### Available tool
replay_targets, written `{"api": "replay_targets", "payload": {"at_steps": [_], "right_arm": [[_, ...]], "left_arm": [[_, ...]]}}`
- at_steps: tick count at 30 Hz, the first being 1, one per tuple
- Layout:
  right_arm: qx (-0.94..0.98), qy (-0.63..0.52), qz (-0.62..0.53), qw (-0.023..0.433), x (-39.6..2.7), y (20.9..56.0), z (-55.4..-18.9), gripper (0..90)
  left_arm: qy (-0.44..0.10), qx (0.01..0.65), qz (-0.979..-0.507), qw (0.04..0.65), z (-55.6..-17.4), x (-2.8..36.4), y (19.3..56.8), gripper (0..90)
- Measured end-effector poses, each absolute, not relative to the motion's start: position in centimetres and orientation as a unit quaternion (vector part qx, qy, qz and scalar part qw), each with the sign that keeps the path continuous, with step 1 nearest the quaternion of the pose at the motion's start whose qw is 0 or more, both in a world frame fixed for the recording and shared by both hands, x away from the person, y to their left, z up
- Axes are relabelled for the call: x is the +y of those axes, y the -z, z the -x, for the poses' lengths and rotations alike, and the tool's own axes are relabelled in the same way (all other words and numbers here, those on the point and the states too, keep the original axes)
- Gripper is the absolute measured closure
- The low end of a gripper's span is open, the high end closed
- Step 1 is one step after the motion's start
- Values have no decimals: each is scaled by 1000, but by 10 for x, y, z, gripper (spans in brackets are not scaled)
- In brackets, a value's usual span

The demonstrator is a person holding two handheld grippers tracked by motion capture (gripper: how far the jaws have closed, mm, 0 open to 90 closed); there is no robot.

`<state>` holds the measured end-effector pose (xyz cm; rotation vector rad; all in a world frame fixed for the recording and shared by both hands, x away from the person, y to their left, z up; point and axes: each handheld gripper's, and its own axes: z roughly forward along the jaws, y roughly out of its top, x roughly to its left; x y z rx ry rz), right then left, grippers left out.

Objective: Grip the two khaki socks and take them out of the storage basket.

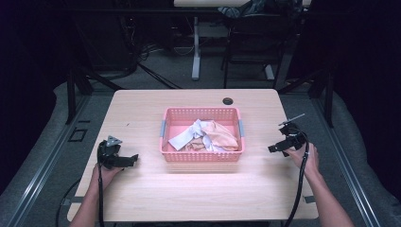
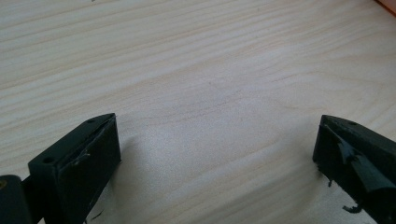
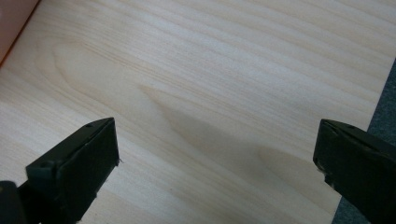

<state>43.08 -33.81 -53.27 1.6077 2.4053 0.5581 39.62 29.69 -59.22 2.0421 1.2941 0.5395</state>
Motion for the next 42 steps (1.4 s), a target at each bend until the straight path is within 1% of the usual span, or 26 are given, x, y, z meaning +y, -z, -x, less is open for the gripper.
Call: {"api": "replay_targets", "payload": {"at_steps": [15, 23, 27, 29, 33, 34, 35, 42], "right_arm": [[824, -196, -521, 105, -328, 530, -431, 3], [833, -192, -505, 122, -315, 526, -432, 7], [836, -192, -500, 121, -312, 525, -433, 2], [840, -183, -495, 129, -308, 524, -433, 2], [843, -187, -484, 143, -302, 518, -432, 0], [844, -193, -482, 133, -301, 516, -432, 0], [840, -202, -485, 132, -301, 513, -433, 0], [831, -239, -482, 141, -298, 496, -431, 0]], "left_arm": [[-206, 495, -779, 327, -396, 297, 592, 6], [-204, 495, -778, 329, -396, 297, 592, 10], [-204, 494, -778, 329, -396, 298, 592, 10], [-203, 494, -778, 329, -396, 298, 592, 10], [-203, 494, -778, 329, -396, 298, 592, 10], [-203, 494, -779, 329, -396, 298, 592, 10], [-203, 494, -779, 329, -396, 298, 592, 10], [-203, 494, -779, 329, -396, 298, 592, 10]]}}
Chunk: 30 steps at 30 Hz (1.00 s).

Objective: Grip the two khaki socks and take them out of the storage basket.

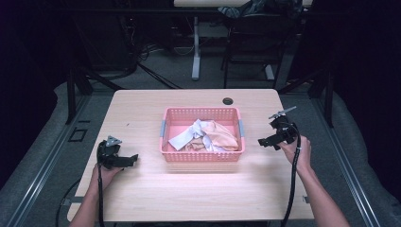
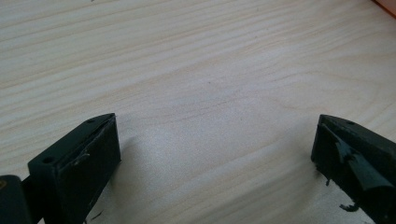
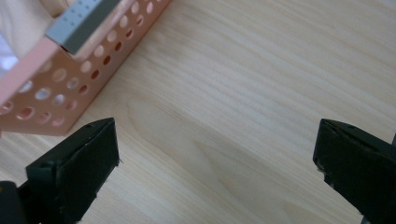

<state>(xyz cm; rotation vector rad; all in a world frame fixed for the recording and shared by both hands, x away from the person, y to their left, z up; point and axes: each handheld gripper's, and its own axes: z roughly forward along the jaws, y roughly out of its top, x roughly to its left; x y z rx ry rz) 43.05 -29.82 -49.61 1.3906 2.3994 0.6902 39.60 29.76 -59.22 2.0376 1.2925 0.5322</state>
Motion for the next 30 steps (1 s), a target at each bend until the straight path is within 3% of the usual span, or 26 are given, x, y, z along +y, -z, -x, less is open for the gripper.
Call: {"api": "replay_targets", "payload": {"at_steps": [7, 17, 30], "right_arm": [[826, -239, -485, 161, -293, 484, -431, 38], [828, -271, -459, 176, -266, 450, -435, 0], [876, -253, -392, 121, -182, 450, -459, 76]], "left_arm": [[-205, 496, -777, 329, -396, 297, 592, 10], [-204, 496, -778, 329, -396, 297, 592, 9], [-205, 495, -778, 329, -396, 297, 592, 10]]}}
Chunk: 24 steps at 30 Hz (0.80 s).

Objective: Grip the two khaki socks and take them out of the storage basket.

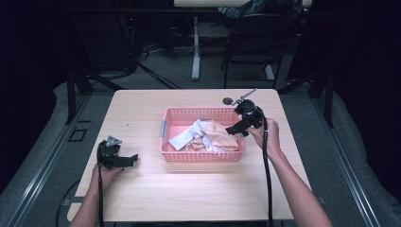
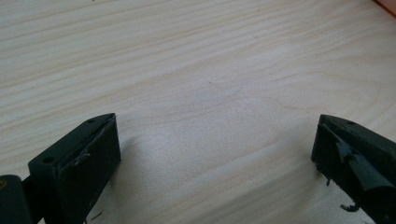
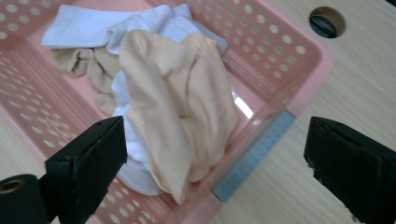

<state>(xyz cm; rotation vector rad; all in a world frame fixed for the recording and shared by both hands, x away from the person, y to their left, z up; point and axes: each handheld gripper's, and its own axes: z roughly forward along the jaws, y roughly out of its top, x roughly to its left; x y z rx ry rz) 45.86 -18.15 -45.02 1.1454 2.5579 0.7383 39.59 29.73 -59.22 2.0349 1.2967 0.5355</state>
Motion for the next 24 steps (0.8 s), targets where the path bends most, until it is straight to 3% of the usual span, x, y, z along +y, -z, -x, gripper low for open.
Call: {"api": "replay_targets", "payload": {"at_steps": [6, 11, 17, 22, 24], "right_arm": [[895, -223, -378, 80, -157, 470, -464, 151], [903, -198, -377, 60, -145, 488, -469, 341], [910, -162, -378, 50, -138, 501, -474, 416], [913, -149, -375, 50, -134, 505, -475, 675], [911, -155, -379, 46, -135, 505, -474, 740]], "left_arm": [[-204, 494, -778, 329, -396, 297, 592, 9], [-204, 493, -779, 330, -396, 297, 592, 9], [-204, 493, -779, 329, -396, 297, 592, 9], [-204, 493, -779, 329, -396, 297, 592, 9], [-204, 493, -779, 329, -396, 297, 592, 9]]}}
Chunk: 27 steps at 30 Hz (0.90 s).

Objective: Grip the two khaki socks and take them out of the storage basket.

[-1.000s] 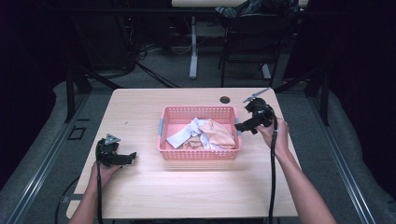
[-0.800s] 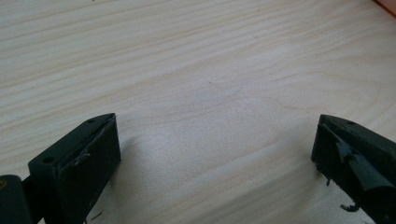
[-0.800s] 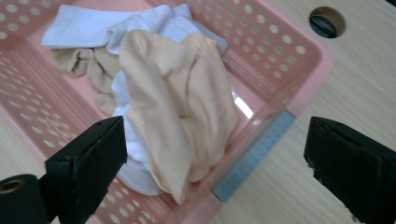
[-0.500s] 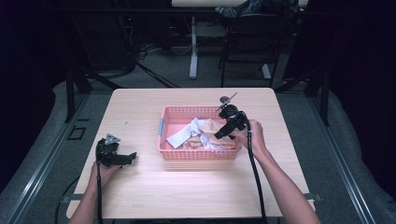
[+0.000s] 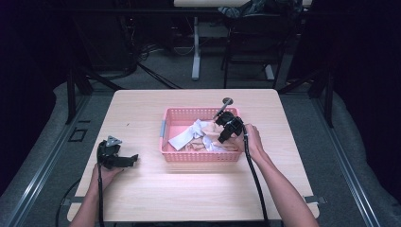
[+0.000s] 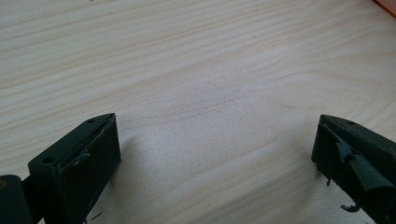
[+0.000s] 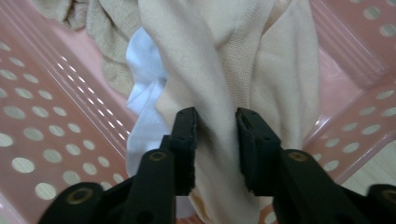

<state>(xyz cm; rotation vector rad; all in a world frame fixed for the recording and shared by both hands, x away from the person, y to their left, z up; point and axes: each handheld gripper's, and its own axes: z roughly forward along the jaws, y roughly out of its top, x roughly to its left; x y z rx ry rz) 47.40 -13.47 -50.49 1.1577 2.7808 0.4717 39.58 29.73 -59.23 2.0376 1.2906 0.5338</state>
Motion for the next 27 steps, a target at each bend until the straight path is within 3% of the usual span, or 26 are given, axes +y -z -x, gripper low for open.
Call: {"api": "replay_targets", "payload": {"at_steps": [6, 16, 27], "right_arm": [[908, -172, -378, 47, -136, 499, -471, 851], [899, -220, -378, 32, -145, 473, -469, 857], [891, -243, -382, 44, -148, 452, -470, 856]], "left_arm": [[-204, 493, -779, 329, -396, 297, 592, 9], [-204, 493, -779, 329, -396, 297, 592, 9], [-204, 493, -779, 329, -396, 297, 592, 9]]}}
